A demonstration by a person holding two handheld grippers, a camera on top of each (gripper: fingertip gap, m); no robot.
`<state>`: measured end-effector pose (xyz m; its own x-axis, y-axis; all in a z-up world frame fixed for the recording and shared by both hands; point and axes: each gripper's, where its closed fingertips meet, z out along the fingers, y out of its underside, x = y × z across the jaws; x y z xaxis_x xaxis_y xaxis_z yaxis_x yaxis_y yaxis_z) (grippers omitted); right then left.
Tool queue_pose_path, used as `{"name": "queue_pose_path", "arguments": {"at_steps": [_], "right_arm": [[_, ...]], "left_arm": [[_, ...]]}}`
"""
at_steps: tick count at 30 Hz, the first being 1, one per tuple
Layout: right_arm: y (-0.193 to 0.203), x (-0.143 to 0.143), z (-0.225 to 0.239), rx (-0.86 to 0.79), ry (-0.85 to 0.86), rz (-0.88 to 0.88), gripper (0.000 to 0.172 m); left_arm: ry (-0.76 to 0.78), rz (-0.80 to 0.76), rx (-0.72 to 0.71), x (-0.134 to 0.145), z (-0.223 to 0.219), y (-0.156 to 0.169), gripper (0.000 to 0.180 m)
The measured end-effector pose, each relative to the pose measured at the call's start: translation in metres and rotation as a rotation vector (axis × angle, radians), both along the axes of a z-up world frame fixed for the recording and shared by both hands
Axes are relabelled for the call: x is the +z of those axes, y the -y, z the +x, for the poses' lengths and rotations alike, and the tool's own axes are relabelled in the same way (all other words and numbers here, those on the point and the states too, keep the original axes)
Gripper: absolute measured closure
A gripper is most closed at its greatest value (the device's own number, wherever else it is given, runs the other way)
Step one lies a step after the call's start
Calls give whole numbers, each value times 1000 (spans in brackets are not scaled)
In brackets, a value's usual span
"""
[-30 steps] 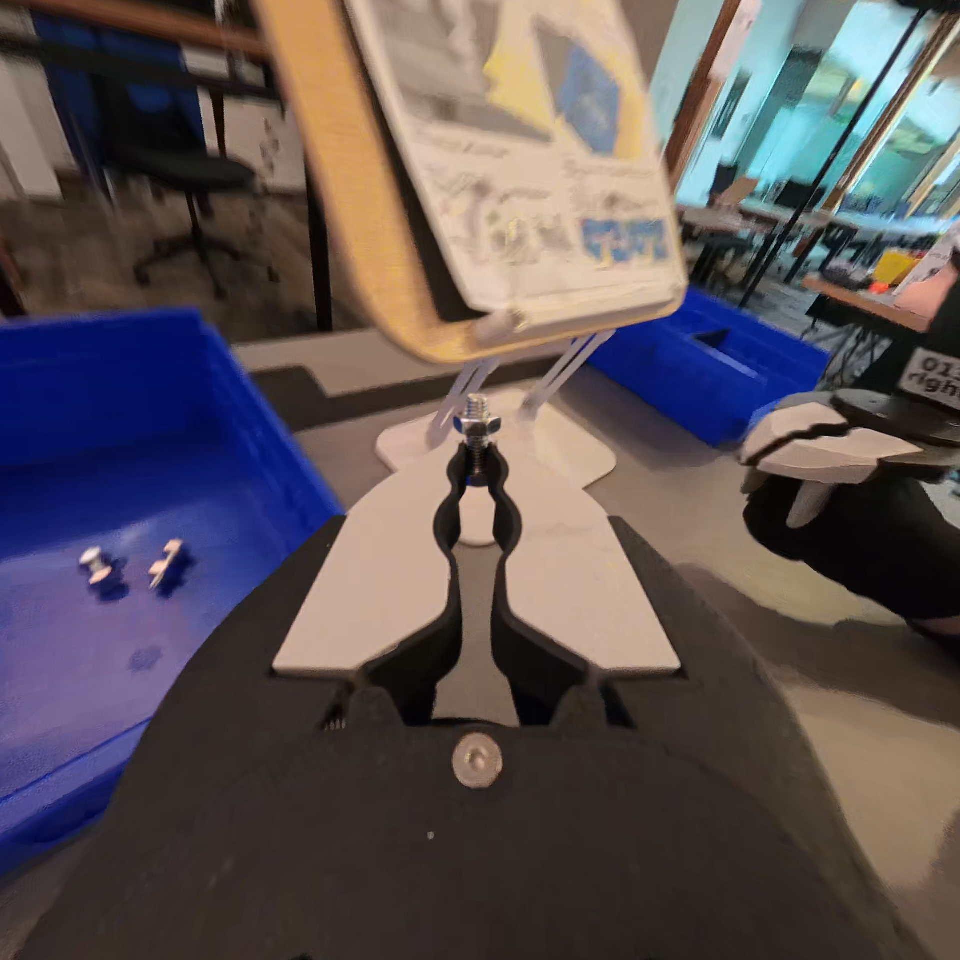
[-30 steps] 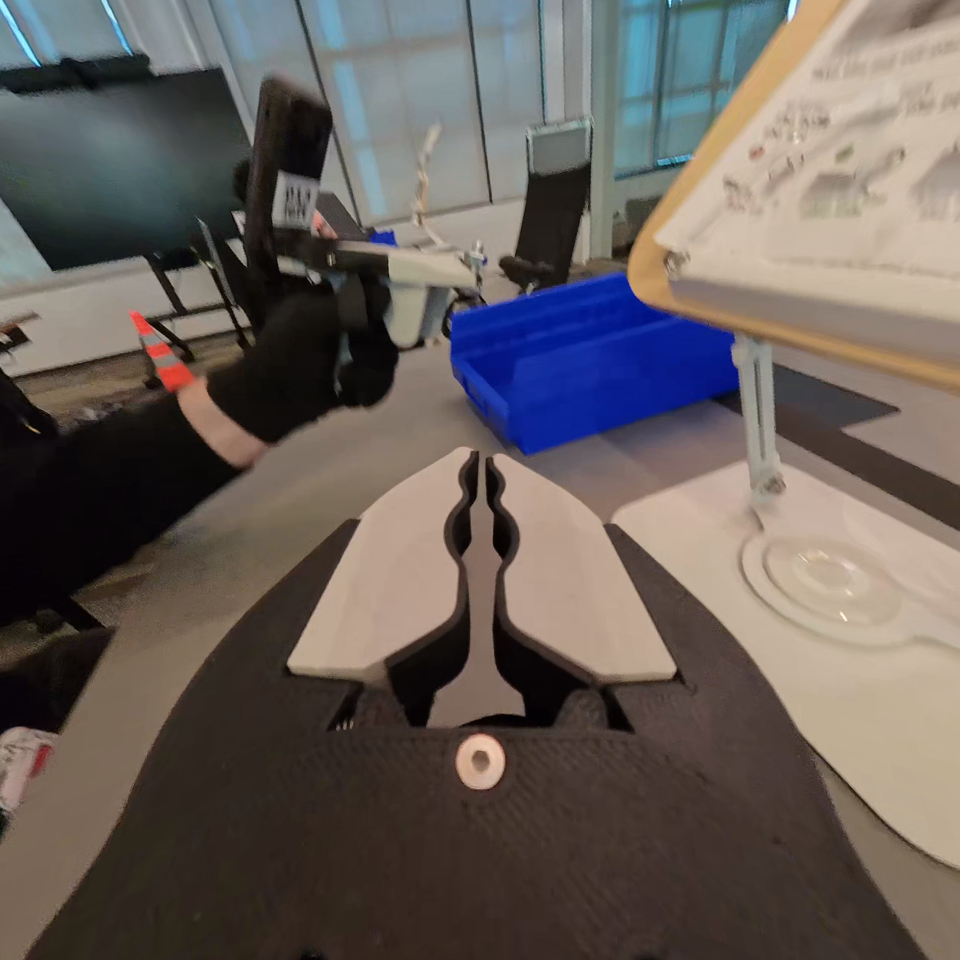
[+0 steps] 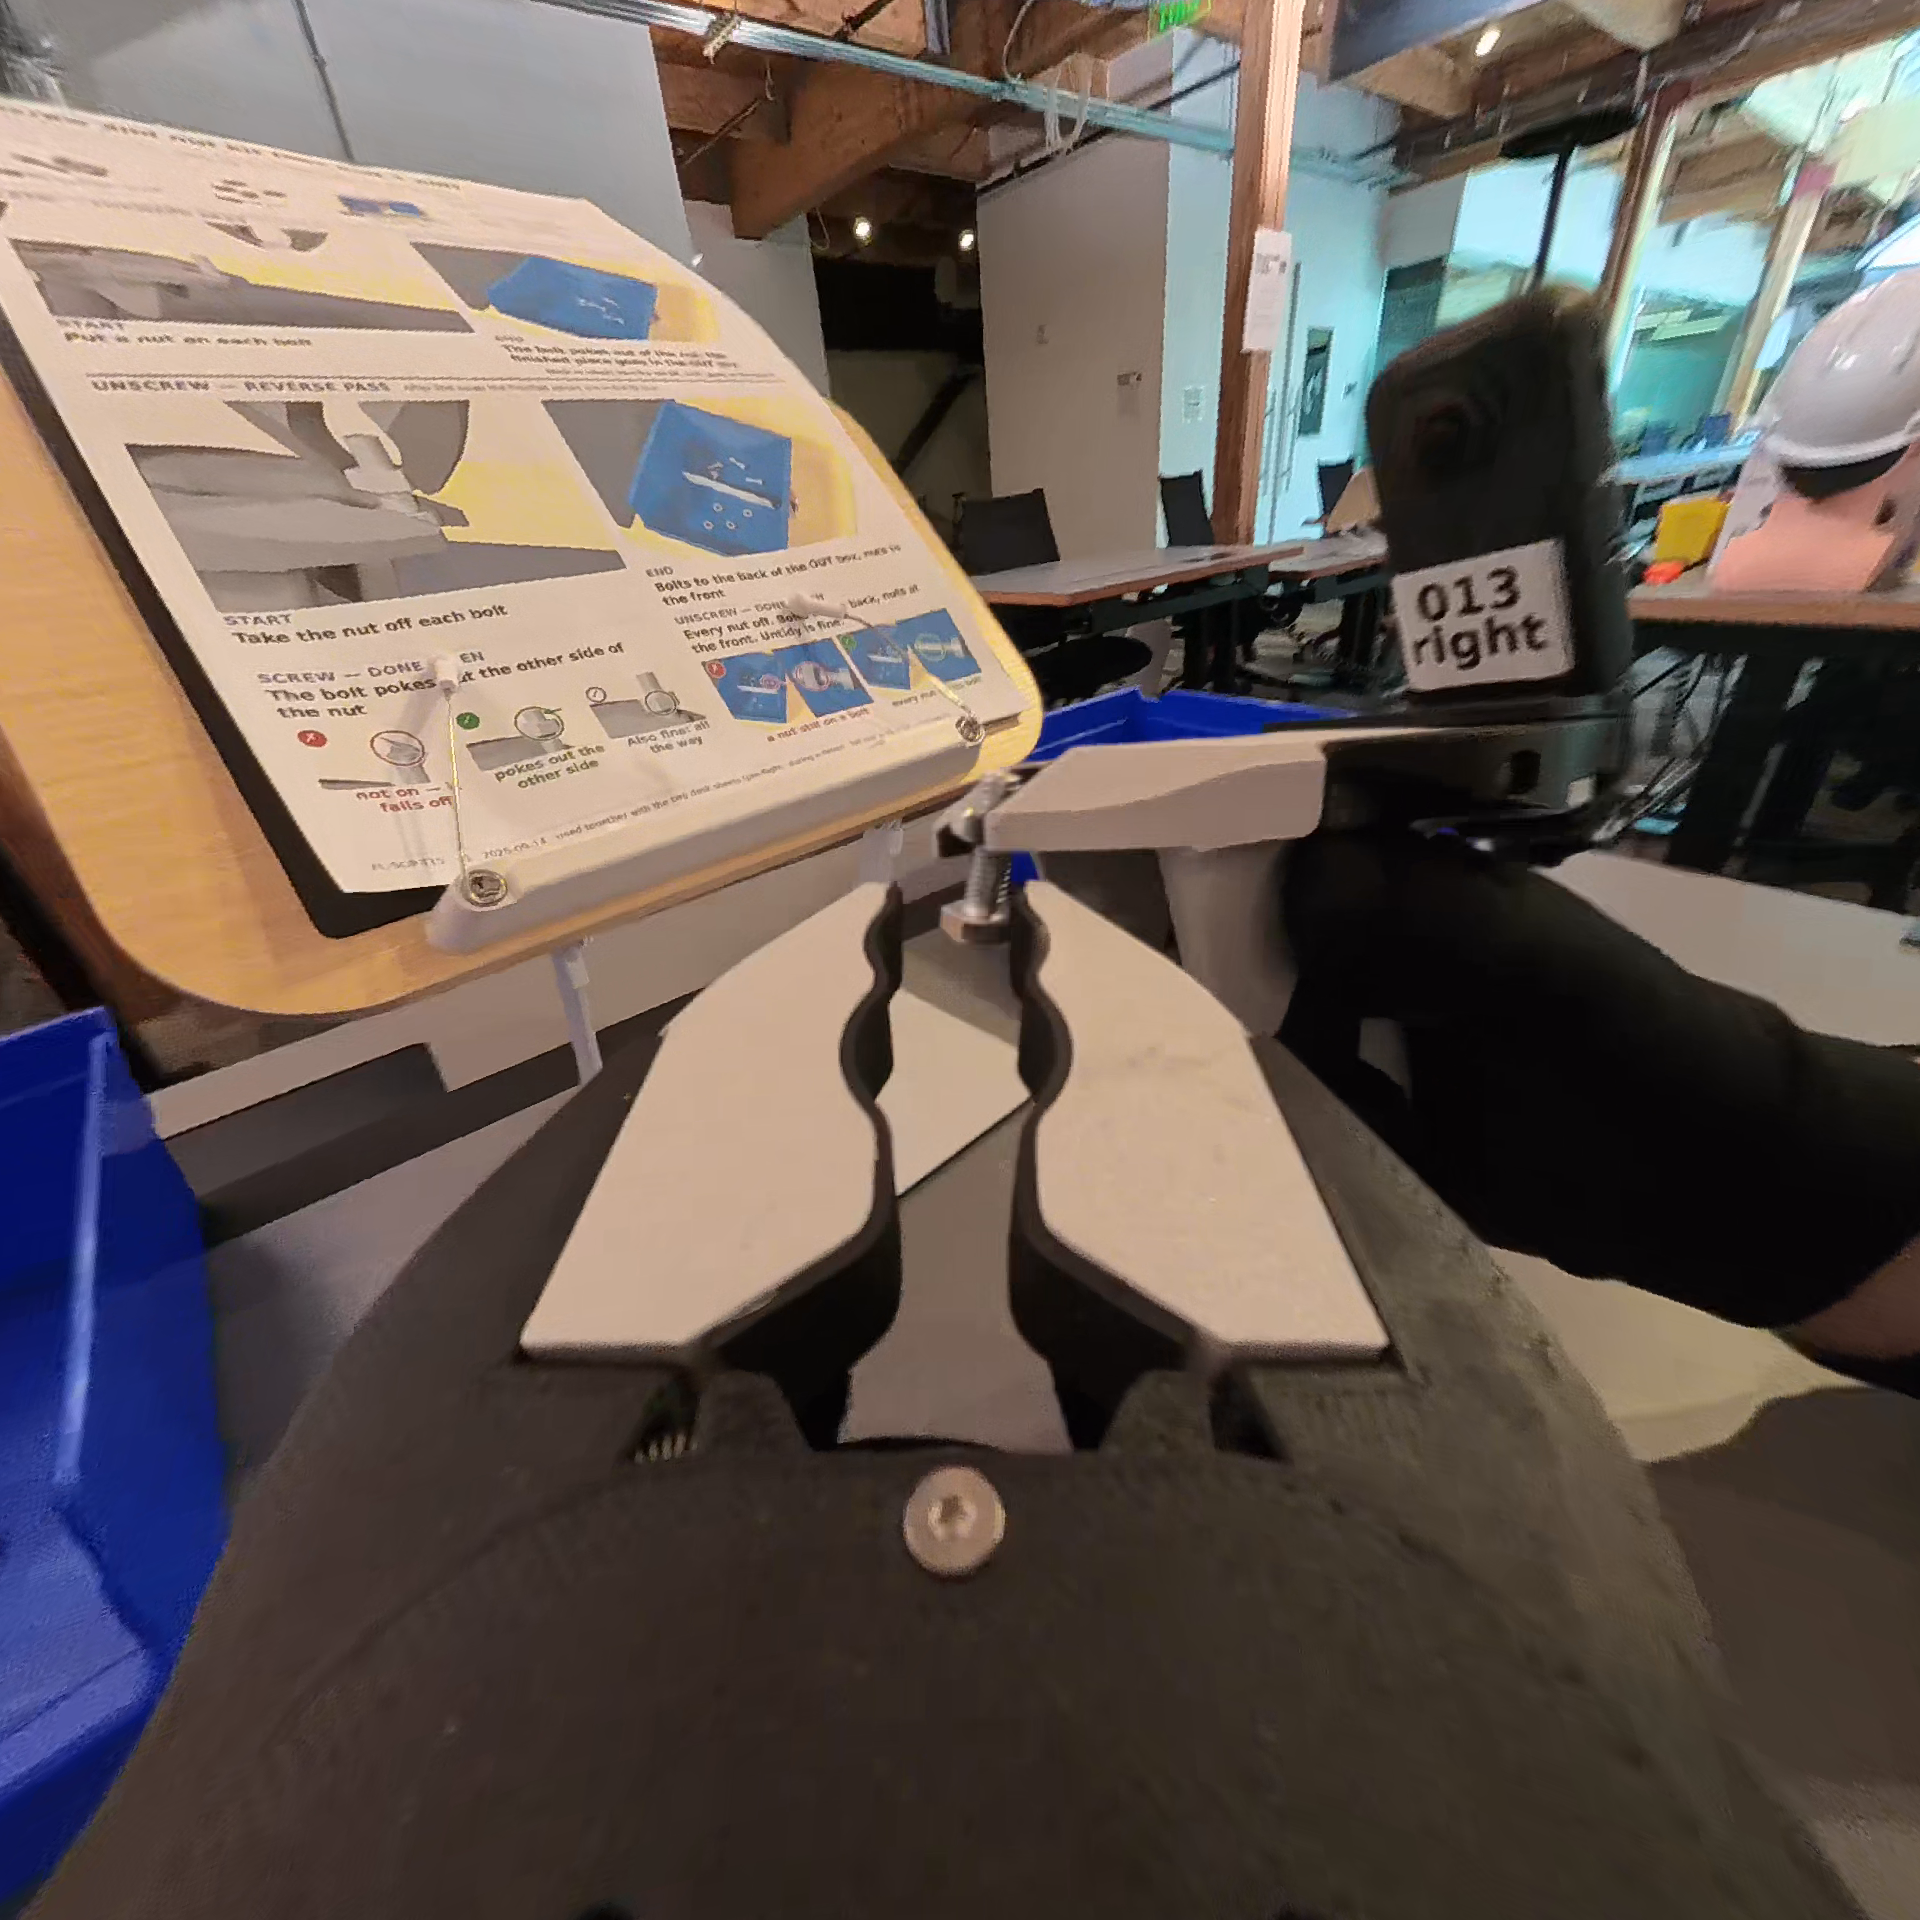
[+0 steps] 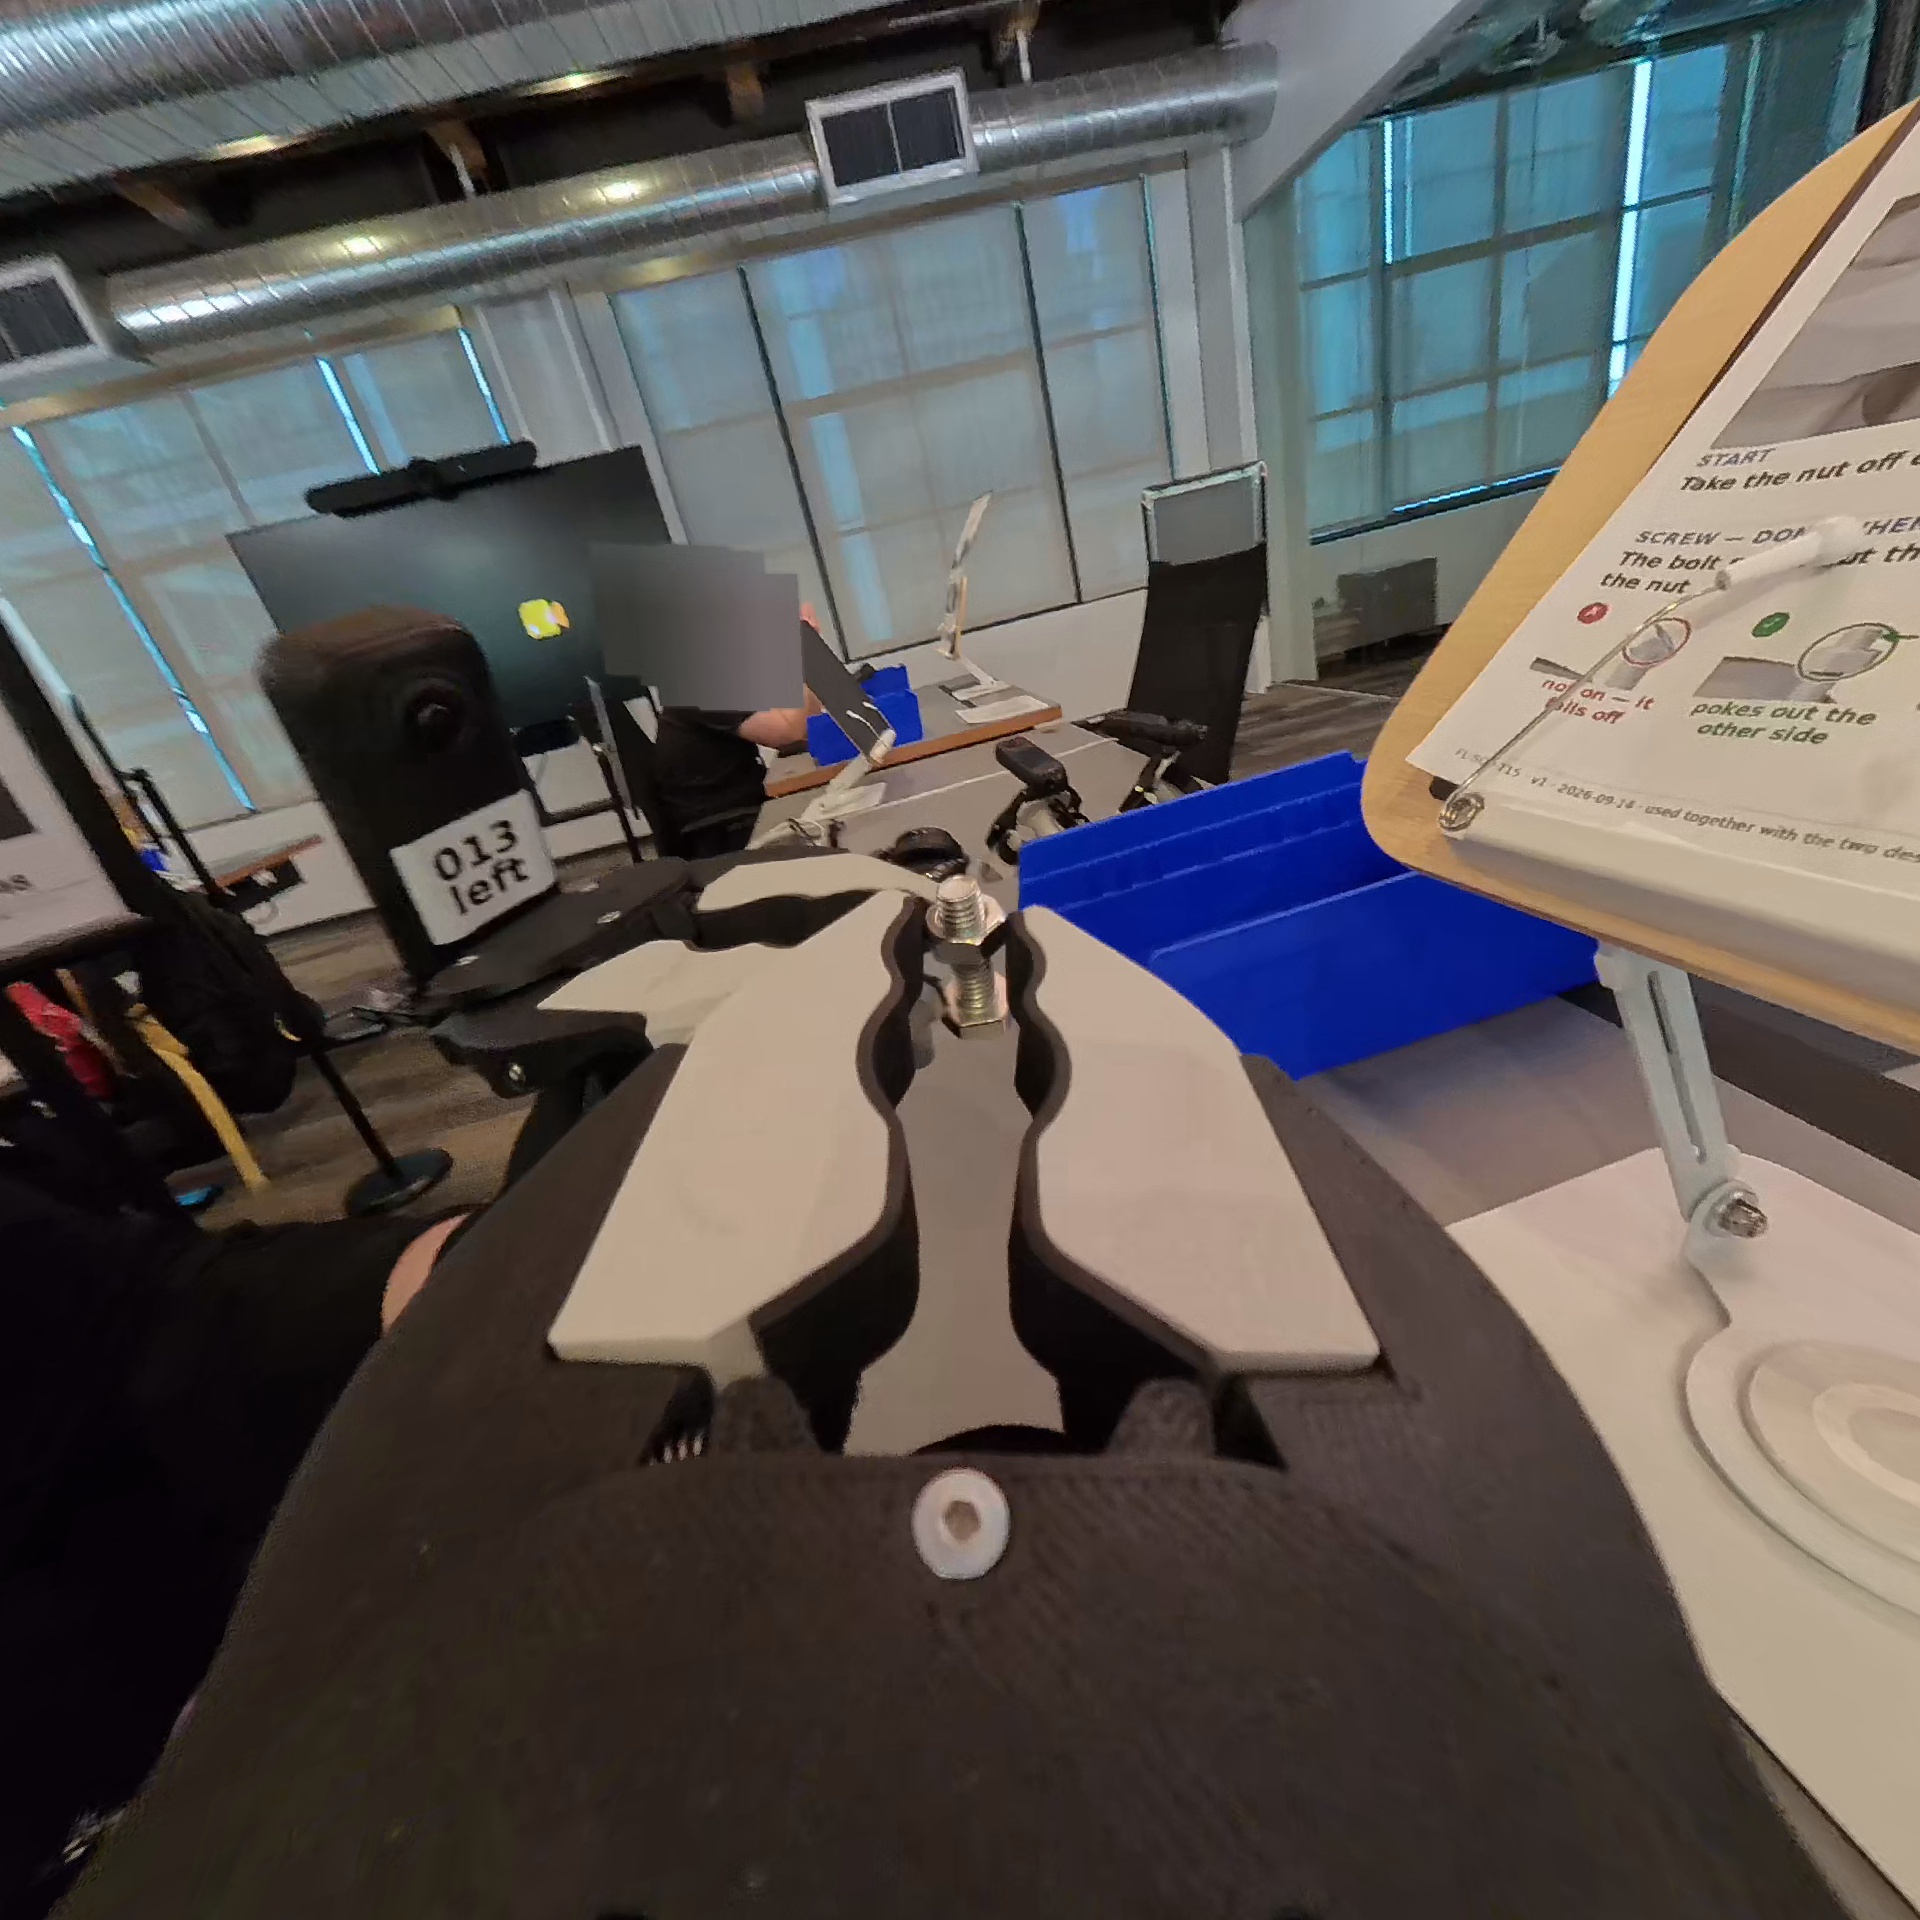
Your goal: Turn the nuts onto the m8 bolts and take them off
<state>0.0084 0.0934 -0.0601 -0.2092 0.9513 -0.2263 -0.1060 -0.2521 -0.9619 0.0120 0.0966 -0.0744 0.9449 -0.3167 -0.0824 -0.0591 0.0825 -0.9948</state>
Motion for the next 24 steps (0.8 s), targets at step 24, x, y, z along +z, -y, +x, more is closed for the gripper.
{"name": "queue_pose_path", "arguments": {"at_steps": [24], "right_arm": [[27, 4, 26, 495, 101, -20, 157]], "left_arm": [[333, -252, -646, -5, 49, 19, 166]]}}
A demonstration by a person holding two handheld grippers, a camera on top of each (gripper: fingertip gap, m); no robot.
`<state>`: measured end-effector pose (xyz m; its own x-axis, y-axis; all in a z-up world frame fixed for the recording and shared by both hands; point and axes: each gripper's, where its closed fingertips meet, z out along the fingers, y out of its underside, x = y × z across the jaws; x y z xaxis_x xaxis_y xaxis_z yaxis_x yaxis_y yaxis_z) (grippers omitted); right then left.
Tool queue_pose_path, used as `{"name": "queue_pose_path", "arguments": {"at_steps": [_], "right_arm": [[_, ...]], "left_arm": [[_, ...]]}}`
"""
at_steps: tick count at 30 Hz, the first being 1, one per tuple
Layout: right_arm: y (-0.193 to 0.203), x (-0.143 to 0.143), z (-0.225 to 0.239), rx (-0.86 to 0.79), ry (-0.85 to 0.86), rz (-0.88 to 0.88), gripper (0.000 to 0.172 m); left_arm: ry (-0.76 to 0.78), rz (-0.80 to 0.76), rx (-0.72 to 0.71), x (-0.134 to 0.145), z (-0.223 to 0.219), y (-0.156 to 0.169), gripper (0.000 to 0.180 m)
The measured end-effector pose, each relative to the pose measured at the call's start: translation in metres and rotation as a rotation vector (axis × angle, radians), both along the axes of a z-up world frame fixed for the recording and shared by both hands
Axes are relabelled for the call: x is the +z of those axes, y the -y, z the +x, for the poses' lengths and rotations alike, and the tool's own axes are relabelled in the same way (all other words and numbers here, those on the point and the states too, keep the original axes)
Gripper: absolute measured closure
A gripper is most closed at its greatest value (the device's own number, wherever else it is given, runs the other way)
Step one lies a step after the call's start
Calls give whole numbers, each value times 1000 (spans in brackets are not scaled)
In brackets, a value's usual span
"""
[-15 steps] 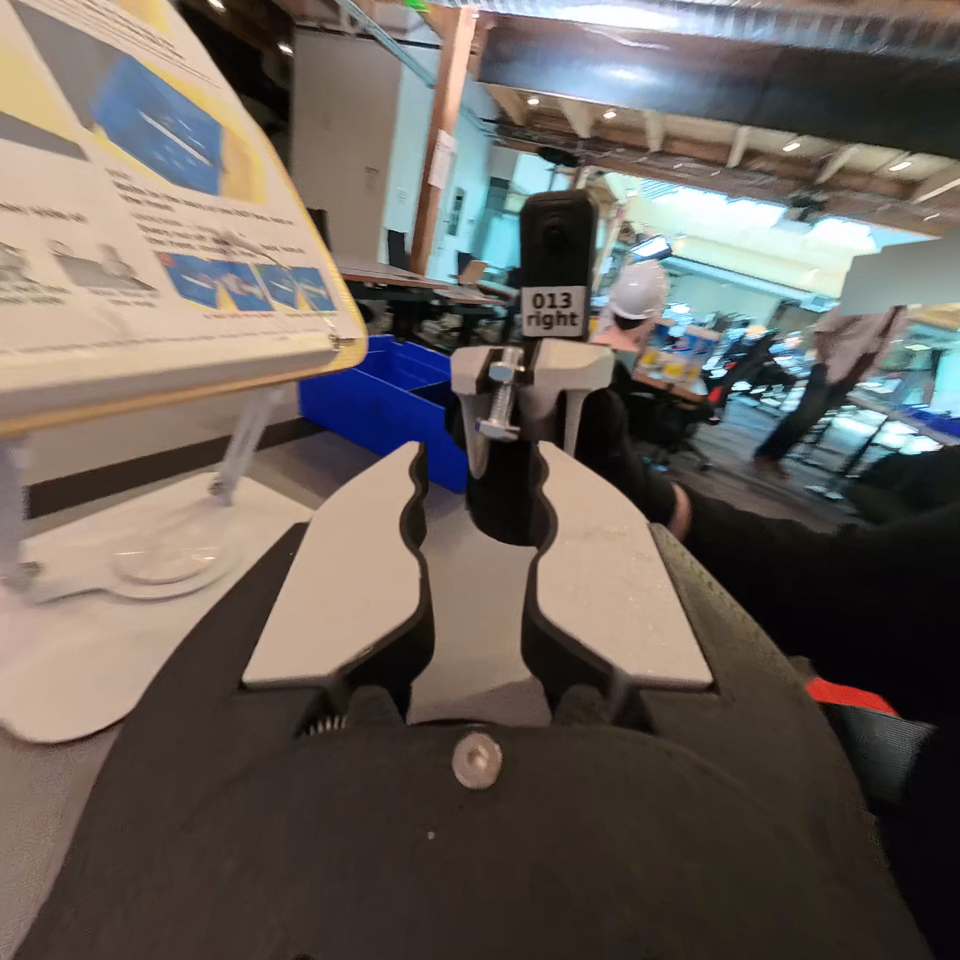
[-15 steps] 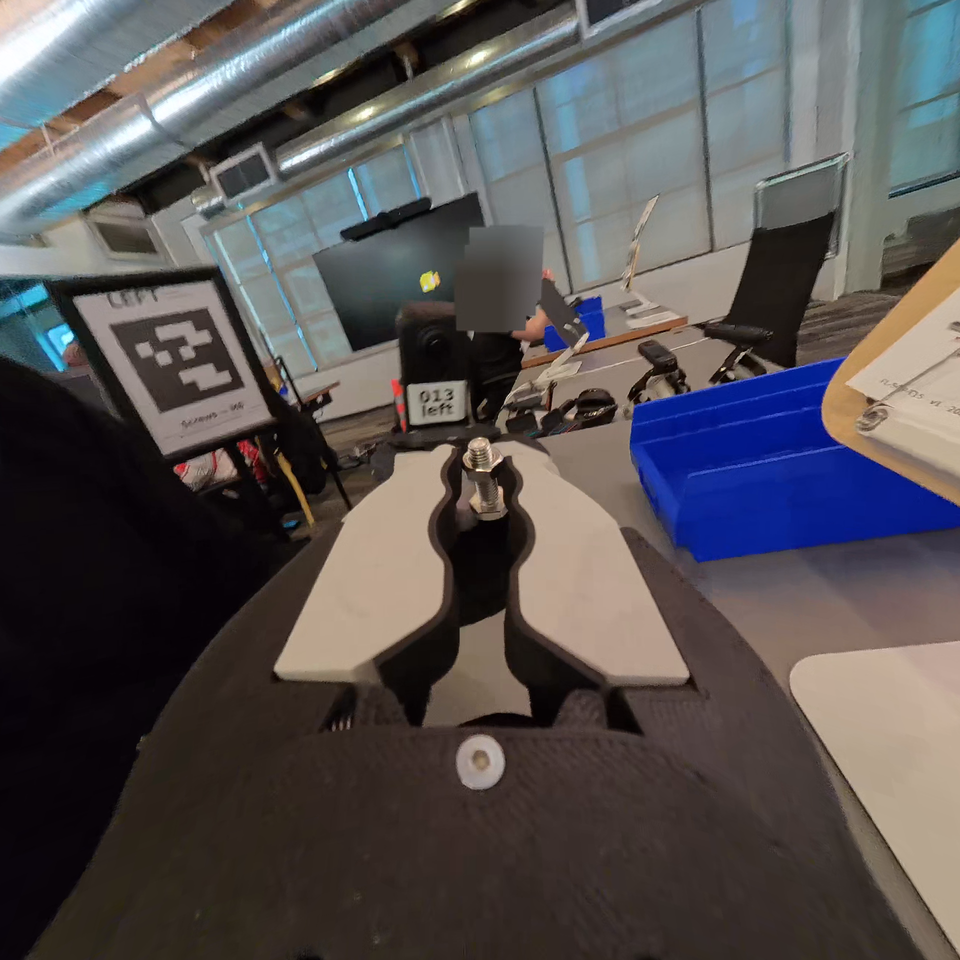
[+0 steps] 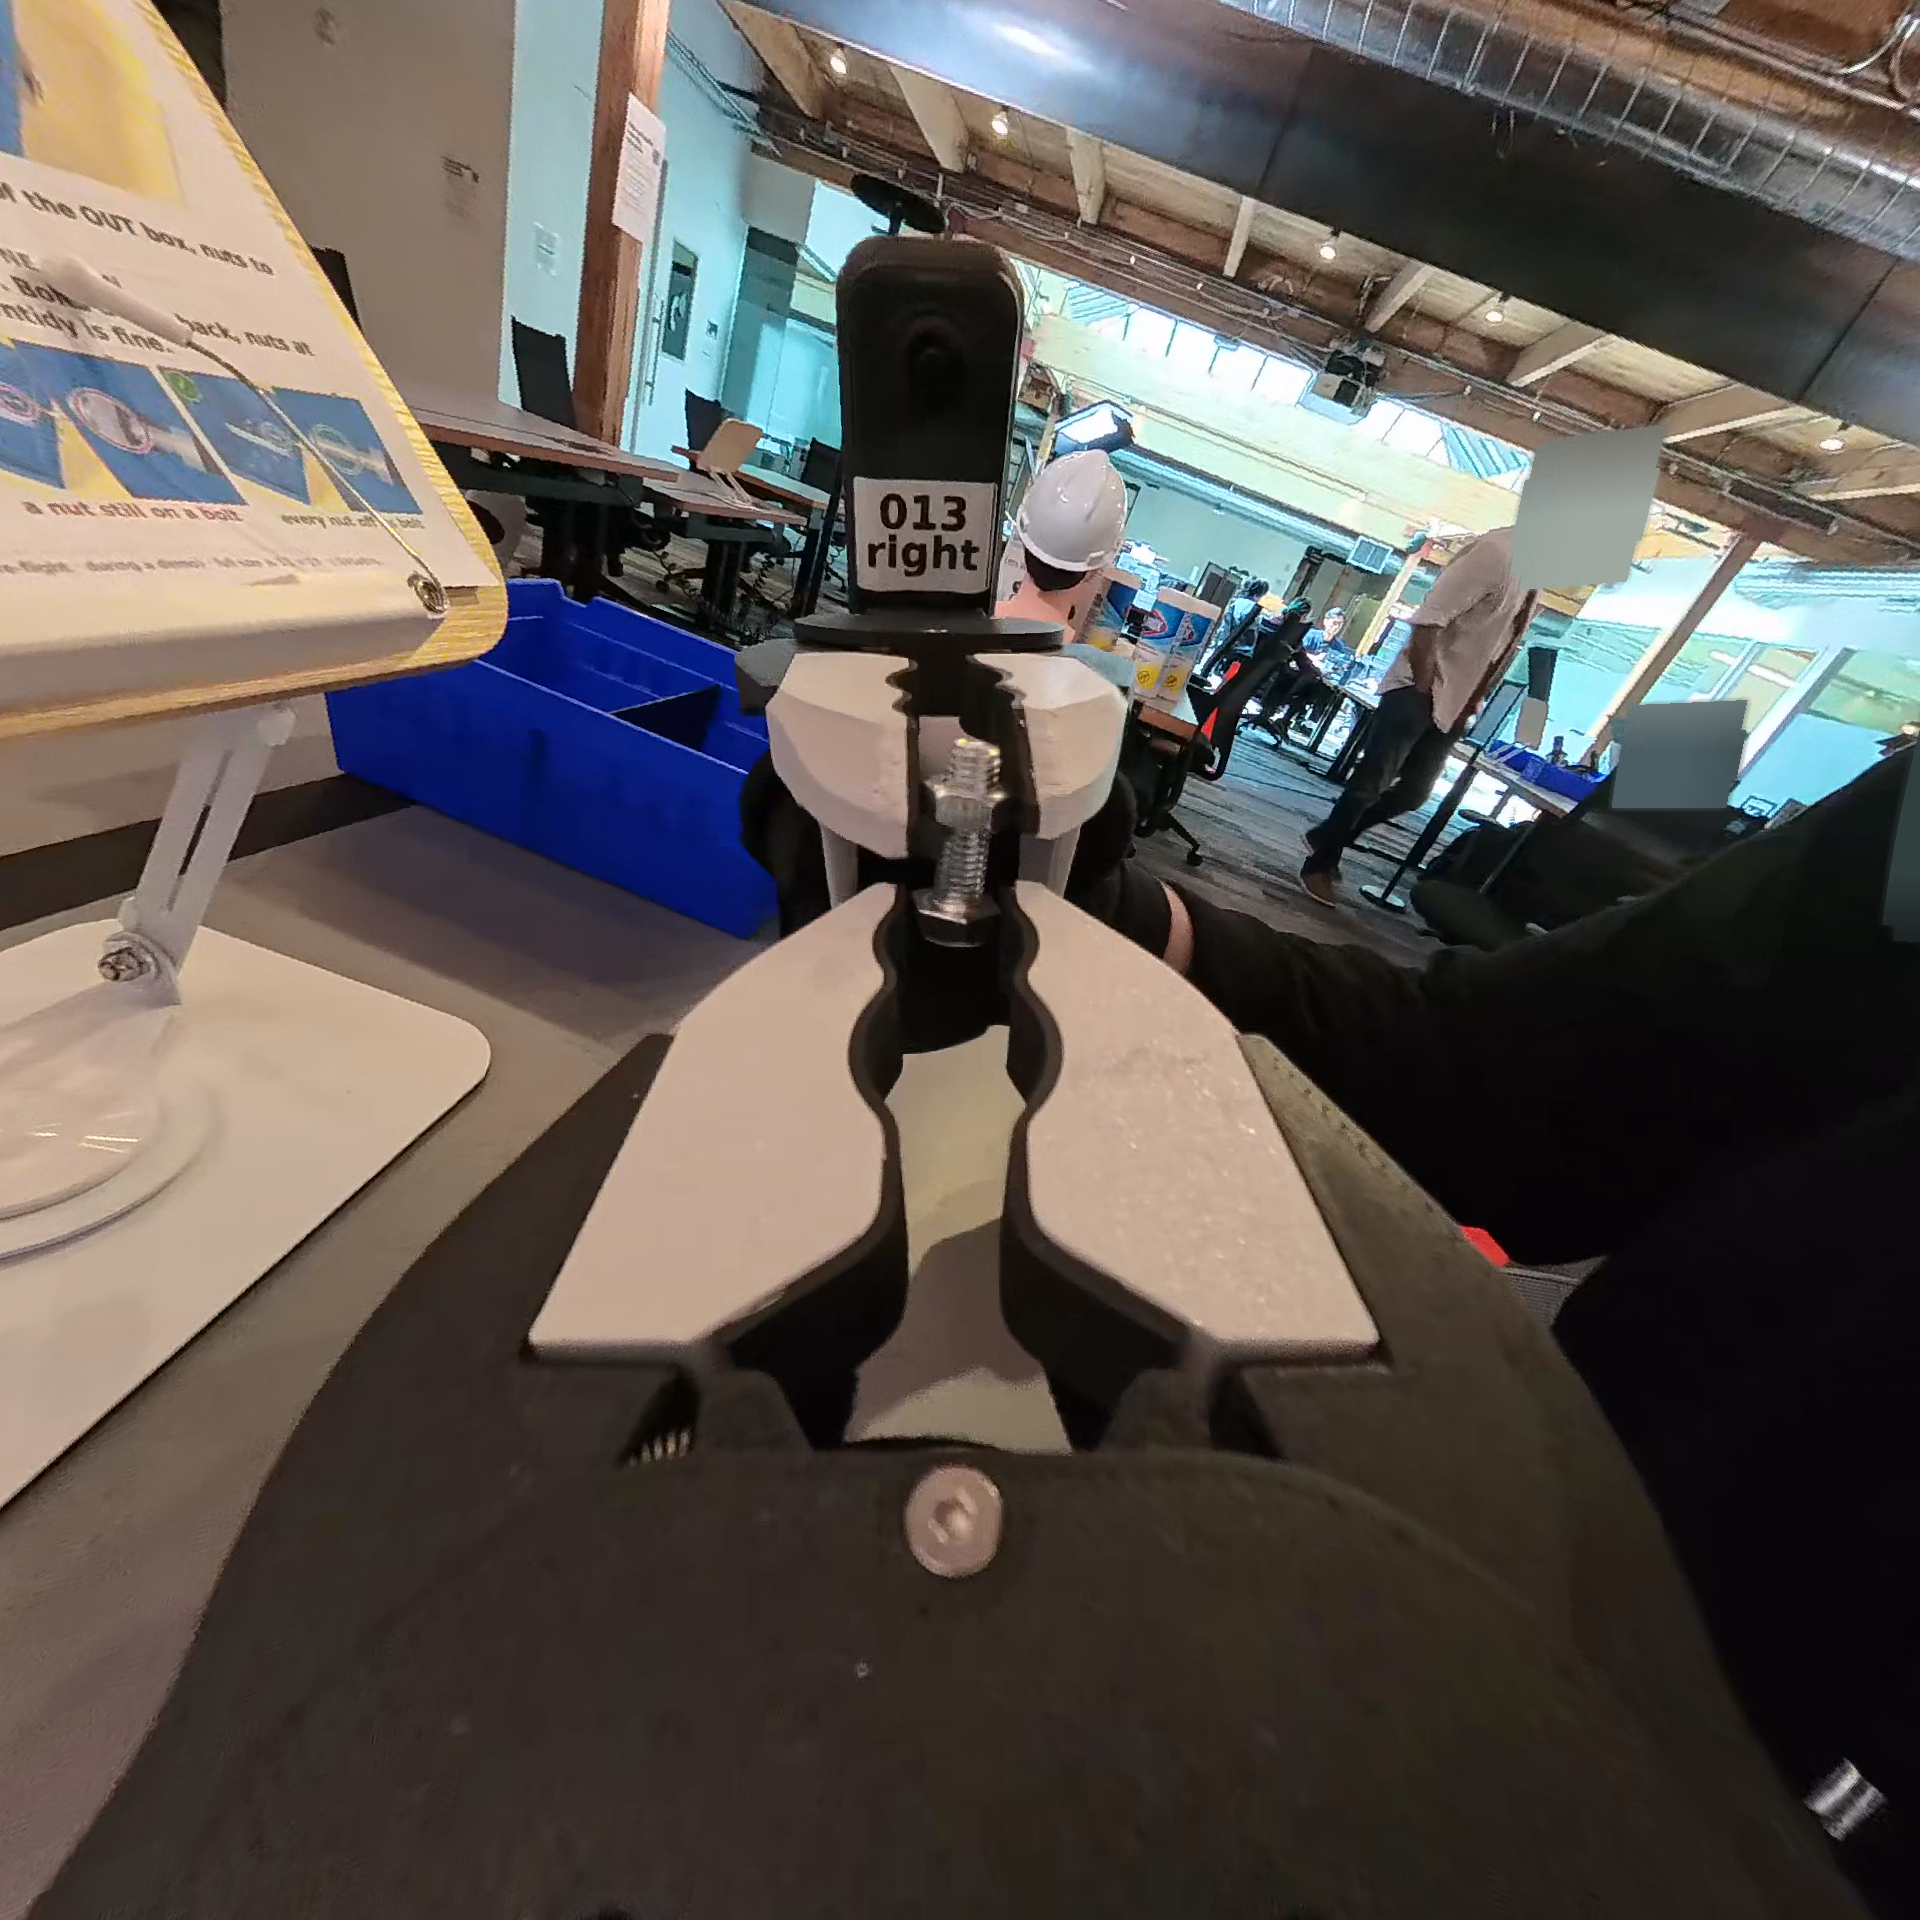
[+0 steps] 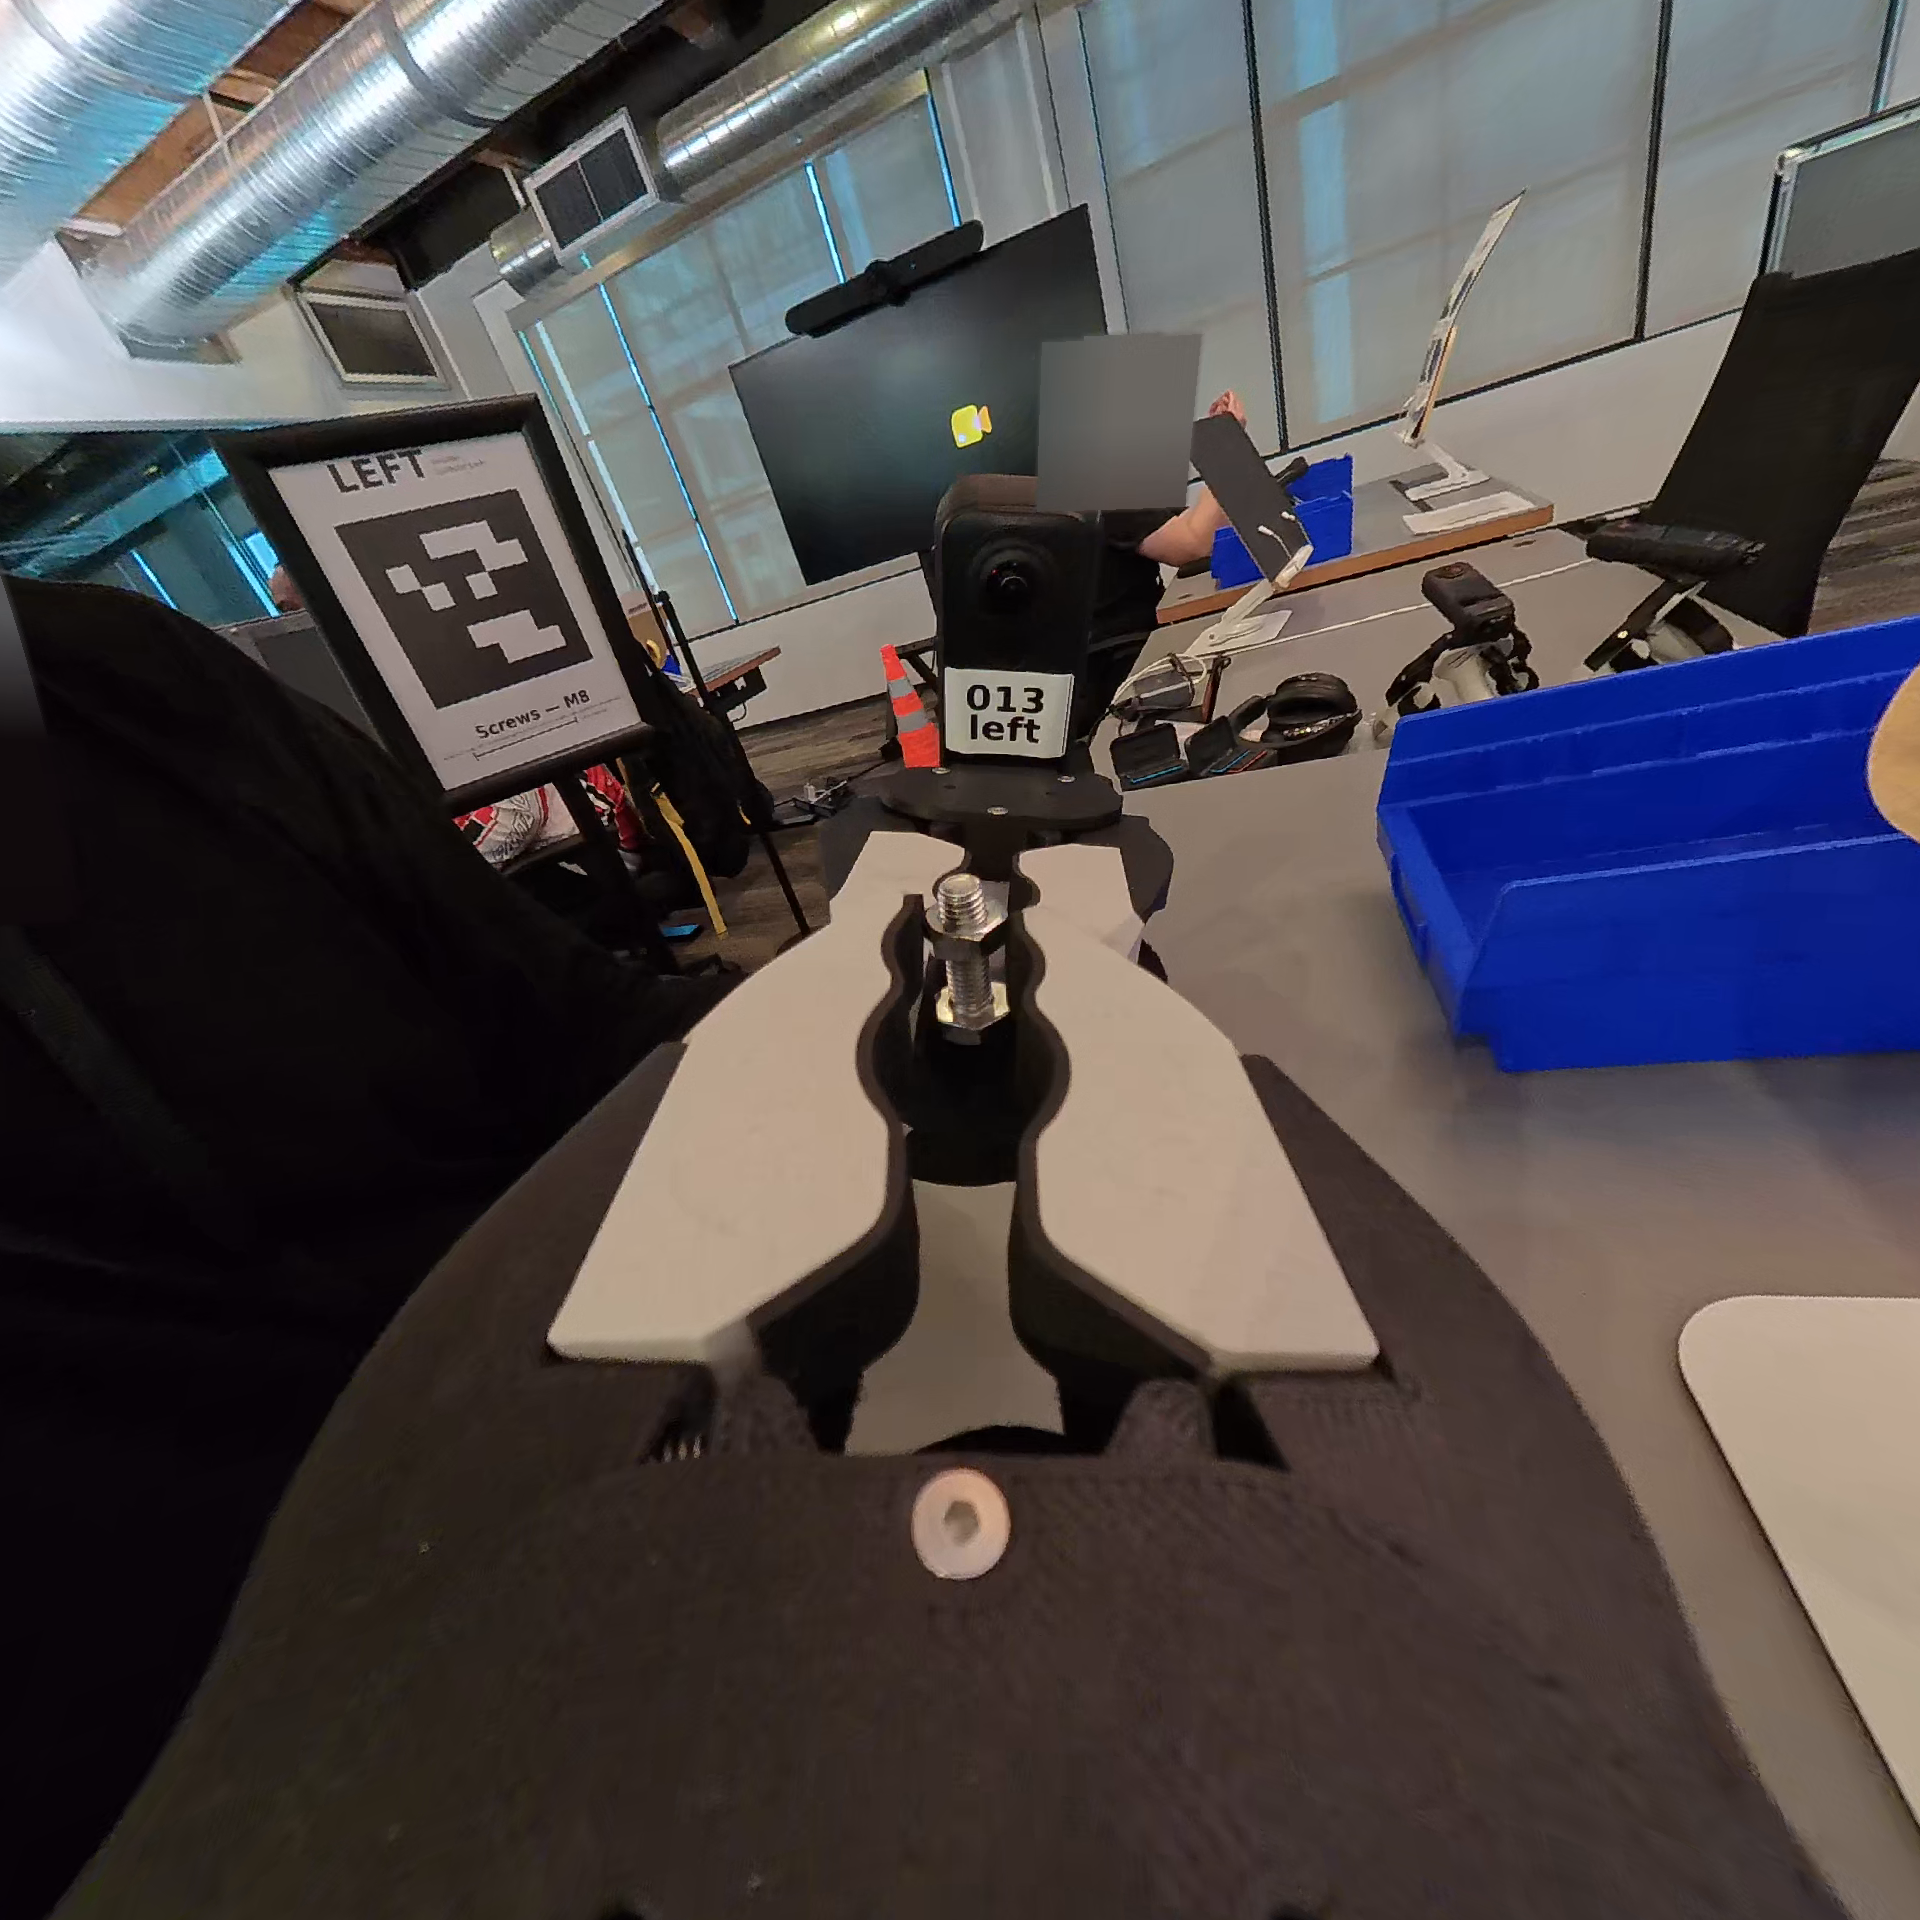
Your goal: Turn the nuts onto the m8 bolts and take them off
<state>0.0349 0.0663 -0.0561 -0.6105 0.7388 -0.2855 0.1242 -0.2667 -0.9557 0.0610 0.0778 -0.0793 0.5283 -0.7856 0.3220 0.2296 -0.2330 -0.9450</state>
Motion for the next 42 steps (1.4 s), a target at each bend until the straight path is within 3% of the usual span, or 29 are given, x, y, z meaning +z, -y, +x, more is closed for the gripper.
{"name": "queue_pose_path", "arguments": {"at_steps": [12, 31, 42], "right_arm": [[-2, 1, 3, -17, -4, 2, 157], [-12, -3, -1, -118, 46, 14, 157], [-13, -4, -1, -114, 54, 5, 157]], "left_arm": [[-16, 31, 1, 0, 1, -2, 166], [-127, 103, 162, -4, -5, -17, 162], [-132, 113, 152, -5, -2, -17, 166]]}}
